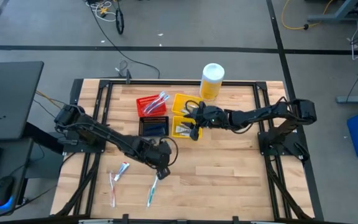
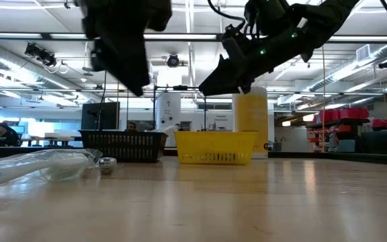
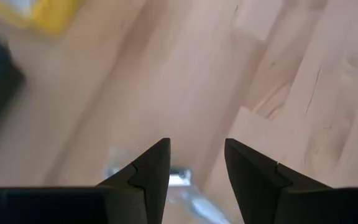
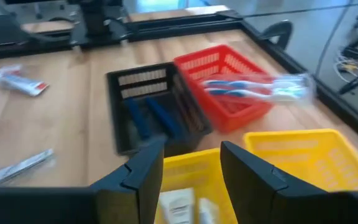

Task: Pick & Place Travel size toiletries
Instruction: Put the green toothbrush into the red bin

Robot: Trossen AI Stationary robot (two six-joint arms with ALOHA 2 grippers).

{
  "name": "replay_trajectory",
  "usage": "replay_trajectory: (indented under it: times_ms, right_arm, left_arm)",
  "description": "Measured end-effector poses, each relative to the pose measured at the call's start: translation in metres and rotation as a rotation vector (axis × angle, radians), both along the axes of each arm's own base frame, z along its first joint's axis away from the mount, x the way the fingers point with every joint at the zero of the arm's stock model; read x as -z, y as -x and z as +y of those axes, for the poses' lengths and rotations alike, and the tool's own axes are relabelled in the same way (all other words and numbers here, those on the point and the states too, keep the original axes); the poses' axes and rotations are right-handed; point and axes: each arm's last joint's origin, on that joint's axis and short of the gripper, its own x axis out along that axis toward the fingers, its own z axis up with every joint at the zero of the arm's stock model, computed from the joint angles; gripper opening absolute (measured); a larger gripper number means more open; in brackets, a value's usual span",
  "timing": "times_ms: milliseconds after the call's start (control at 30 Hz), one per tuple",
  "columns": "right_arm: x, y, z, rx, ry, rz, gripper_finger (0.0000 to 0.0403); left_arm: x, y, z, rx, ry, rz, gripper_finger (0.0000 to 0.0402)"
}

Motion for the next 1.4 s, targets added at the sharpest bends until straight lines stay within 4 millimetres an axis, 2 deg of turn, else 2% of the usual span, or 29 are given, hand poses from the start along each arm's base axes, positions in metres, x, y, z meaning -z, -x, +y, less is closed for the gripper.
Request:
replay_trajectory:
  times_ms: [233,467,700,967,1100,1400]
  right_arm:
    - [0.002,0.000,0.021,-0.060,-0.008,0.025,0.0167]
    - [0.002,-0.001,0.027,-0.058,-0.047,0.015,0.0163]
    - [0.001,-0.001,0.027,-0.057,-0.046,0.004,0.0161]
    - [-0.002,-0.002,0.027,-0.058,-0.045,-0.027,0.0159]
    - [-0.002,-0.002,0.027,-0.058,-0.045,-0.030,0.0158]
    - [-0.002,-0.002,0.027,-0.058,-0.045,-0.028,0.0157]
  left_arm:
    - [0.024,0.025,-0.025,-0.209,0.138,0.073,0.0162]
    - [0.051,0.047,-0.046,-0.295,0.203,0.107,0.0162]
    - [0.074,0.043,-0.072,-0.263,0.301,0.092,0.0162]
    - [0.095,0.042,-0.079,-0.223,0.259,0.141,0.0159]
    - [0.095,0.044,-0.077,-0.206,0.224,0.149,0.0130]
    - [0.092,0.045,-0.075,-0.194,0.214,0.148,0.0028]
